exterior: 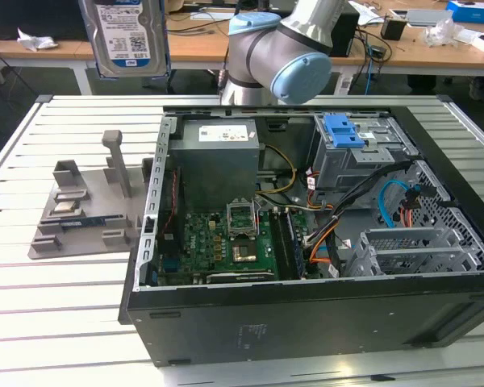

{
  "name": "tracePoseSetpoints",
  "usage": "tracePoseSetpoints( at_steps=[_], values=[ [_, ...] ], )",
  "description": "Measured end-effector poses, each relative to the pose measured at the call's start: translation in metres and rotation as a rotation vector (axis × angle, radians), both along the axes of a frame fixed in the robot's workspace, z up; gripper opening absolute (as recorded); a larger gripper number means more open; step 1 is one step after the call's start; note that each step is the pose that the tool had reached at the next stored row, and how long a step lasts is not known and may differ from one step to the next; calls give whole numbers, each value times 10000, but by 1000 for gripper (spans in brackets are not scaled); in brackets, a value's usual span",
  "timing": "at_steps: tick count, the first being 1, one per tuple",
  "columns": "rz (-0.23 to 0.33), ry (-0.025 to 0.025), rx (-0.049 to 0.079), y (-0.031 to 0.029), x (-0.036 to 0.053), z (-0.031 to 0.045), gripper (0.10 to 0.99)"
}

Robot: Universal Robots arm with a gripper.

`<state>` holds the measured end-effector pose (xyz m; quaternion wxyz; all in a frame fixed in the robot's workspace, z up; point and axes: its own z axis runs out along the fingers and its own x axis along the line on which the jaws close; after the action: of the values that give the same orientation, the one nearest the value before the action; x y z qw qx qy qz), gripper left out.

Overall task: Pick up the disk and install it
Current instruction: 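Pick up the disk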

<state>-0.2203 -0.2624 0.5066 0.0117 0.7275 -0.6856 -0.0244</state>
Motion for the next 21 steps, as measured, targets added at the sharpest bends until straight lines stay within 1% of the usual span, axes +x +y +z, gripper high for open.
tracePoseSetpoints(
  at_steps=[3, 5, 8, 9, 11, 12, 14, 19, 21],
  values=[
    [-1, 4, 2, 0, 145, -1, 369],
    [0, 11, 1, 0, 302, -1, 369],
    [1, 17, 1, 0, 440, 0, 369],
    [-1, 19, 2, 0, 506, -1, 369],
    [-1, 27, 1, 0, 667, -1, 369],
    [1, 30, 1, 0, 711, -1, 369],
    [-1, 37, 1, 0, 831, 0, 369],
    [0, 50, 2, 0, 1057, -1, 369],
    [-1, 60, 1, 0, 1200, -1, 369]
  ],
)
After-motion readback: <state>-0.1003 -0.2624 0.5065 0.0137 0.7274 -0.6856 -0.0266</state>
